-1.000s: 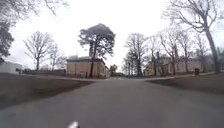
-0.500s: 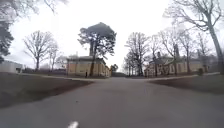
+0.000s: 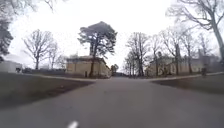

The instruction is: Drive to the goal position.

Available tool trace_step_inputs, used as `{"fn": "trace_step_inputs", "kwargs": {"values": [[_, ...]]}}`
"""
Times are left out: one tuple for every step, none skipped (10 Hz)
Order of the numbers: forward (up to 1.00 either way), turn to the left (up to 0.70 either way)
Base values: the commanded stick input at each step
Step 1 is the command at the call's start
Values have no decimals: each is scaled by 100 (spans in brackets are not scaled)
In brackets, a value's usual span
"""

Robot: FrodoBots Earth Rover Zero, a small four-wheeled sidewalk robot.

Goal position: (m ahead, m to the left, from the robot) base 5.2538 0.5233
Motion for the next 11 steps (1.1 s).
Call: {"fn": "trace_step_inputs", "kwargs": {"values": [[100,0],[100,0],[100,0],[100,0],[100,0],[100,0],[100,0],[100,0],[100,0],[100,0],[100,0]]}}
